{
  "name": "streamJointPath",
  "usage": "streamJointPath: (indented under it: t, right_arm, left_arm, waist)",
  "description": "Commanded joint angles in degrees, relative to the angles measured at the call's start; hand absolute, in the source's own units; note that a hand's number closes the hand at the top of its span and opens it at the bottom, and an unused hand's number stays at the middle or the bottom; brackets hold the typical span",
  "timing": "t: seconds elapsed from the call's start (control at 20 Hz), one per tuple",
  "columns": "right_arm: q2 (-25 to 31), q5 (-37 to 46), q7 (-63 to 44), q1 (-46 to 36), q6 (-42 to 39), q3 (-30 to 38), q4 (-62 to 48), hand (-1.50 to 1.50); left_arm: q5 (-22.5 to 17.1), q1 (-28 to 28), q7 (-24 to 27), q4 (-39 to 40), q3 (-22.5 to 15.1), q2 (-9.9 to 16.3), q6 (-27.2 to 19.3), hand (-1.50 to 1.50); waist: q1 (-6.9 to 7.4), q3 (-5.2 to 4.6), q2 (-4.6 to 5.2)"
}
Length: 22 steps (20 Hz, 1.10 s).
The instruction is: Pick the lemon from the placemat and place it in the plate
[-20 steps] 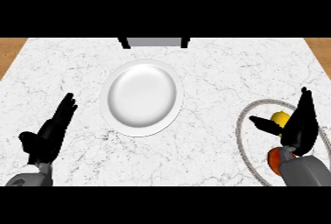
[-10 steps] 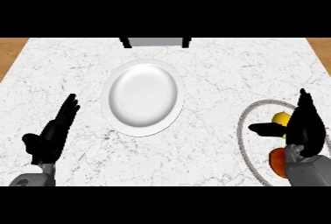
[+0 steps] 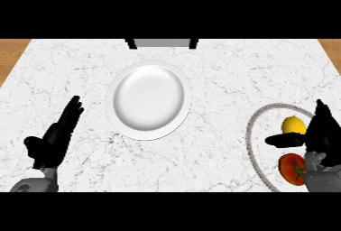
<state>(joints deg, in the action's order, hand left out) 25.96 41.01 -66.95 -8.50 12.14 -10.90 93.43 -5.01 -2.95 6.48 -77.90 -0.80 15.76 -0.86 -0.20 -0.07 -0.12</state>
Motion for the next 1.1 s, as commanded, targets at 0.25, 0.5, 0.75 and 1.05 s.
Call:
streamJointPath:
  t: [0.25, 0.5, 0.75, 1.05]
  right_arm:
    - [-3.6, 1.1, -3.2, -0.8, -4.7, 2.8, -6.2, -1.5]
    - [-2.8, 1.2, 0.9, -0.2, -5.8, 6.1, -12.8, -1.5]
    - [-3.8, 2.4, 3.6, -1.5, -6.3, 9.2, -15.4, -1.5]
    - [-6.8, 0.3, 15.6, -5.5, -4.6, 10.9, -26.3, 1.5]
  left_arm:
    - [0.3, -1.5, 2.8, 4.5, 2.6, 0.7, 2.2, 0.0]
    - [0.0, -1.3, -2.2, -0.2, 1.9, -0.3, 1.7, 0.0]
    - [0.9, 1.9, -0.5, -2.7, 2.3, -0.3, 3.3, 0.0]
    - [2.0, -1.3, 2.4, 3.1, 3.9, -0.9, 3.7, 0.0]
  waist:
    - [0.16, 0.04, 0.18]
    - [0.42, 0.09, 0.16]
    - [0.31, 0.07, 0.09]
    - [0.44, 0.08, 0.23]
